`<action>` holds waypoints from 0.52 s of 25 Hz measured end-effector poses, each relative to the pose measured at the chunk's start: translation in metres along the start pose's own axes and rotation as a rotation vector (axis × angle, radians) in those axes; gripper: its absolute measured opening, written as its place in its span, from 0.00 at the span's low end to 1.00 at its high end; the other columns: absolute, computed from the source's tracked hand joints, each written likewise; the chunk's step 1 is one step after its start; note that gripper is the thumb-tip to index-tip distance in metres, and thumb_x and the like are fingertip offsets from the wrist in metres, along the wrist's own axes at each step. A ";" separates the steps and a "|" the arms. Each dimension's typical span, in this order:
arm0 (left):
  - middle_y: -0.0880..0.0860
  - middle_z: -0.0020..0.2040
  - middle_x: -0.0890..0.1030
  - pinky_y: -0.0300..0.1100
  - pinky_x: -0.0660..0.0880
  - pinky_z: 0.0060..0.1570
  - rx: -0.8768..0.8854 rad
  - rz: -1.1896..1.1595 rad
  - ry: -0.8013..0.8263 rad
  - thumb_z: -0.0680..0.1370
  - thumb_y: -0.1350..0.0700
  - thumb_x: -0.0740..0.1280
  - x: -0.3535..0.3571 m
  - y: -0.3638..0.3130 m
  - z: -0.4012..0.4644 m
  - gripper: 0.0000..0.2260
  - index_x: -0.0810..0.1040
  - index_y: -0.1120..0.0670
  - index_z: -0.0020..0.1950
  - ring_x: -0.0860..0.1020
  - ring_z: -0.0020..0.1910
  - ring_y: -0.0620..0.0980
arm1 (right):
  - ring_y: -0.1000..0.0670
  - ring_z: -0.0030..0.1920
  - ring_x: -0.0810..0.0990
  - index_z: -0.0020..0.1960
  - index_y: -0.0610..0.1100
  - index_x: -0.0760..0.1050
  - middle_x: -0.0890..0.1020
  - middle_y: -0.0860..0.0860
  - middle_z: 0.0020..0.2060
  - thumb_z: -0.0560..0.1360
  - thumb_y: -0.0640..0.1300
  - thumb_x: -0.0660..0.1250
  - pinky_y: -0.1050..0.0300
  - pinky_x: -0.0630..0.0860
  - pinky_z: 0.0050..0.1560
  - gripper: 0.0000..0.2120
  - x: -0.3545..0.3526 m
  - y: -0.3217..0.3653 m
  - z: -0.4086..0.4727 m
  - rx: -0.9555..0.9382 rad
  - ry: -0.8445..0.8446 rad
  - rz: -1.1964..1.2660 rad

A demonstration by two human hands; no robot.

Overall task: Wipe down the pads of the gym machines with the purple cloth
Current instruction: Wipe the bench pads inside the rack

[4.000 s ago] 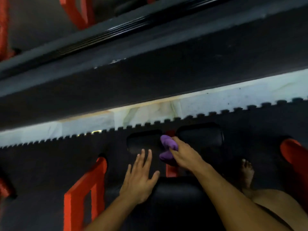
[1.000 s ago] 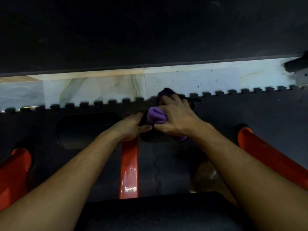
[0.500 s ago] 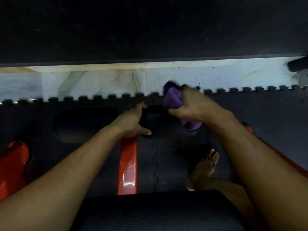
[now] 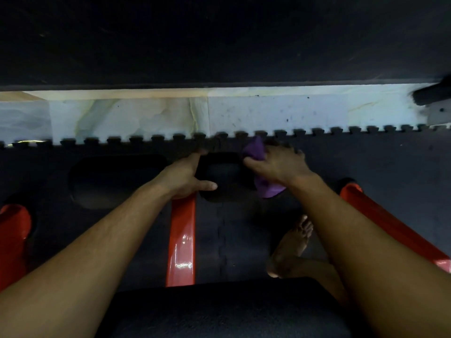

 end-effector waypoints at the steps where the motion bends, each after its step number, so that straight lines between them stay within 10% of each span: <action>1: 0.53 0.75 0.72 0.50 0.69 0.73 -0.002 0.033 0.002 0.71 0.45 0.81 0.000 -0.001 0.000 0.44 0.61 0.50 0.80 0.71 0.73 0.54 | 0.40 0.59 0.78 0.55 0.49 0.77 0.81 0.44 0.57 0.73 0.71 0.58 0.46 0.71 0.60 0.28 -0.005 -0.012 0.000 0.034 0.005 0.111; 10: 0.55 0.68 0.79 0.46 0.73 0.60 0.002 0.328 -0.047 0.66 0.37 0.80 0.017 -0.005 -0.007 0.38 0.74 0.49 0.72 0.78 0.65 0.56 | 0.40 0.64 0.73 0.75 0.55 0.65 0.77 0.49 0.67 0.65 0.74 0.50 0.42 0.64 0.62 0.44 0.018 0.068 -0.013 -0.373 -0.128 -0.241; 13: 0.57 0.83 0.59 0.50 0.62 0.76 -0.020 0.414 0.129 0.73 0.29 0.70 0.009 -0.004 -0.005 0.50 0.50 0.52 0.84 0.61 0.80 0.57 | 0.42 0.62 0.76 0.65 0.56 0.73 0.80 0.48 0.60 0.70 0.75 0.57 0.40 0.66 0.64 0.32 0.001 0.011 0.003 -0.086 -0.050 -0.093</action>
Point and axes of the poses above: each hand's wrist, its own z-axis towards the middle knuckle, its own x-axis out of the palm, y = z × x, the point moved 3 cm from there along z, towards the middle knuckle
